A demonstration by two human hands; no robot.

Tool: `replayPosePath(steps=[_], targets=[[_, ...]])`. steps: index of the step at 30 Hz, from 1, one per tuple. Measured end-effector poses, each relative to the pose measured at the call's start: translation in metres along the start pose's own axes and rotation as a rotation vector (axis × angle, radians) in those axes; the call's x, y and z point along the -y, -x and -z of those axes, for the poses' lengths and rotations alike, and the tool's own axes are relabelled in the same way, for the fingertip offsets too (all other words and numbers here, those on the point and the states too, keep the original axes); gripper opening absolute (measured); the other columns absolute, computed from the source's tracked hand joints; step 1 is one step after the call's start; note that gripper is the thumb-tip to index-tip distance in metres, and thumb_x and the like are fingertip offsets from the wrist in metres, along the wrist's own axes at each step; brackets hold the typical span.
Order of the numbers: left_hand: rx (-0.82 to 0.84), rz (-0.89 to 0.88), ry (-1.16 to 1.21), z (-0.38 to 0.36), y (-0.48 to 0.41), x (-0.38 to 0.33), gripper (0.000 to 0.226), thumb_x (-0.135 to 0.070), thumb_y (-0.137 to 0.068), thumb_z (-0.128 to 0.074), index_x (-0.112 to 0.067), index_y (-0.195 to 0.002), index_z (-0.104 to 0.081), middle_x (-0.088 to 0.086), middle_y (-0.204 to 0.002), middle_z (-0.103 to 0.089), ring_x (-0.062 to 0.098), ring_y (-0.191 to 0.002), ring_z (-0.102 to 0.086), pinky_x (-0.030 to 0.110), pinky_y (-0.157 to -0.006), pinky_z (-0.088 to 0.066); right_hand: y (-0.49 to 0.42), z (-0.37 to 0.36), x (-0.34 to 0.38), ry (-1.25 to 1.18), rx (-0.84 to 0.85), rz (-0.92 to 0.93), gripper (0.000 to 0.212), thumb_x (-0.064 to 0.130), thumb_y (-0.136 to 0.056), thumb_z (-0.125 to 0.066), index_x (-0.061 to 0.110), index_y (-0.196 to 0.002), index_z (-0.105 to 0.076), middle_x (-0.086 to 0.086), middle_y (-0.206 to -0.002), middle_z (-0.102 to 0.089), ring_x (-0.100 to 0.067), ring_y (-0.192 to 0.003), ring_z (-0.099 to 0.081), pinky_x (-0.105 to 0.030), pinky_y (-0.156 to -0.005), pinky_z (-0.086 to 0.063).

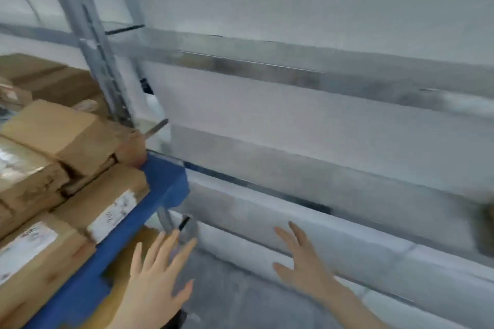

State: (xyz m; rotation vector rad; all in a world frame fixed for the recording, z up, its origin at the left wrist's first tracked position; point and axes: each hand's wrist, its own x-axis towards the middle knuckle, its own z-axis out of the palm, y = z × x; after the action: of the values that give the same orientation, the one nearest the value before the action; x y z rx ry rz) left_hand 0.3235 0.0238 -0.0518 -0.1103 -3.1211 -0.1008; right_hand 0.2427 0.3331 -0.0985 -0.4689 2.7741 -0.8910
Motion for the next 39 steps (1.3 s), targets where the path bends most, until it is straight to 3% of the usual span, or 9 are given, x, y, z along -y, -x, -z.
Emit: replayPosePath(steps=[6, 9, 13, 17, 24, 28, 31, 34, 39], targets=[[-0.008, -0.235, 0.091, 0.012, -0.099, -0.145, 0.084, -0.076, -0.083, -0.013, -0.023, -0.137, -0.050, 0.015, -0.143, -0.046, 0.043, -0.127, -0.046, 0.066, -0.097, -0.034, 0.077, 0.093, -0.092, -0.076, -0.312, -0.314, 0.074, 0.044, -0.086, -0.058, 0.046, -0.145, -0.014, 0.013, -0.157, 0.008, -0.017, -0.144, -0.009, -0.033, -0.106, -0.033], [0.016, -0.352, 0.125, 0.001, -0.129, -0.232, 0.085, -0.071, -0.072, -0.030, -0.026, -0.145, -0.036, 0.011, -0.152, -0.033, 0.040, -0.137, -0.033, 0.066, -0.105, -0.026, 0.122, 0.137, -0.143, -0.068, -0.439, -0.408, 0.074, 0.046, -0.085, -0.059, 0.047, -0.144, -0.014, 0.015, -0.157, 0.008, -0.018, -0.143, -0.014, -0.033, -0.101, -0.038], [0.067, -0.513, 0.131, -0.033, -0.151, -0.349, 0.087, -0.075, -0.071, -0.025, -0.042, -0.146, 0.006, -0.004, -0.159, 0.008, 0.026, -0.147, 0.005, 0.053, -0.115, -0.002, 0.183, 0.192, -0.219, -0.048, -0.546, -0.549, 0.075, 0.045, -0.085, -0.062, 0.045, -0.144, -0.017, 0.011, -0.157, 0.004, -0.021, -0.140, -0.023, -0.036, -0.100, -0.041], [0.121, -0.635, 0.145, -0.052, -0.163, -0.471, 0.087, -0.069, -0.081, -0.040, -0.047, -0.143, 0.017, -0.004, -0.157, 0.021, 0.027, -0.145, 0.016, 0.054, -0.115, 0.007, 0.217, 0.248, -0.297, 0.026, -0.599, -0.694, 0.074, 0.047, -0.083, -0.063, 0.038, -0.145, -0.023, 0.002, -0.158, -0.005, -0.028, -0.142, -0.017, -0.045, -0.107, -0.034], [0.287, -0.667, 0.373, -0.063, -0.186, -0.624, 0.075, -0.072, -0.081, -0.033, -0.055, -0.140, 0.011, -0.014, -0.157, 0.020, 0.020, -0.145, 0.016, 0.053, -0.113, 0.008, 0.205, 0.293, -0.385, 0.050, -0.516, -0.878, 0.068, 0.063, -0.084, -0.049, 0.039, -0.143, -0.023, -0.001, -0.157, -0.011, -0.034, -0.139, -0.020, -0.048, -0.104, -0.034], [0.440, -0.568, 0.545, -0.073, -0.209, -0.672, 0.062, -0.061, -0.091, -0.033, -0.052, -0.144, -0.003, -0.015, -0.158, 0.012, 0.021, -0.146, -0.006, 0.055, -0.115, -0.016, 0.202, 0.288, -0.401, 0.061, -0.517, -0.771, 0.058, 0.054, -0.084, -0.056, 0.040, -0.137, -0.038, 0.007, -0.149, -0.024, -0.031, -0.128, -0.033, -0.040, -0.100, -0.038], [0.506, -0.533, 0.667, -0.085, -0.229, -0.690, 0.058, -0.048, -0.096, -0.036, -0.044, -0.147, -0.009, -0.013, -0.159, 0.008, 0.023, -0.139, -0.029, 0.045, -0.110, -0.032, 0.204, 0.287, -0.412, 0.011, -0.548, -0.687, 0.055, 0.047, -0.085, -0.060, 0.040, -0.136, -0.042, 0.006, -0.151, -0.020, -0.025, -0.133, -0.032, -0.036, -0.105, -0.036], [0.544, -0.519, 0.760, -0.098, -0.243, -0.702, 0.056, -0.038, -0.098, -0.037, -0.041, -0.148, -0.012, -0.010, -0.159, 0.007, 0.011, -0.132, -0.034, 0.031, -0.104, -0.037, 0.199, 0.290, -0.423, -0.192, -0.545, -0.691, 0.057, 0.044, -0.089, -0.058, 0.047, -0.140, -0.033, 0.010, -0.157, -0.005, -0.017, -0.140, -0.022, -0.026, -0.102, -0.029], [0.522, -0.479, 0.924, -0.109, -0.244, -0.704, 0.051, -0.032, -0.098, -0.036, -0.042, -0.145, -0.020, -0.008, -0.155, -0.018, 0.000, -0.112, -0.042, 0.022, -0.093, -0.039, 0.195, 0.290, -0.427, -0.408, -0.558, -0.610, 0.060, 0.037, -0.089, -0.059, 0.058, -0.135, -0.025, 0.010, -0.154, -0.020, -0.008, -0.141, -0.017, -0.034, -0.112, -0.025]])
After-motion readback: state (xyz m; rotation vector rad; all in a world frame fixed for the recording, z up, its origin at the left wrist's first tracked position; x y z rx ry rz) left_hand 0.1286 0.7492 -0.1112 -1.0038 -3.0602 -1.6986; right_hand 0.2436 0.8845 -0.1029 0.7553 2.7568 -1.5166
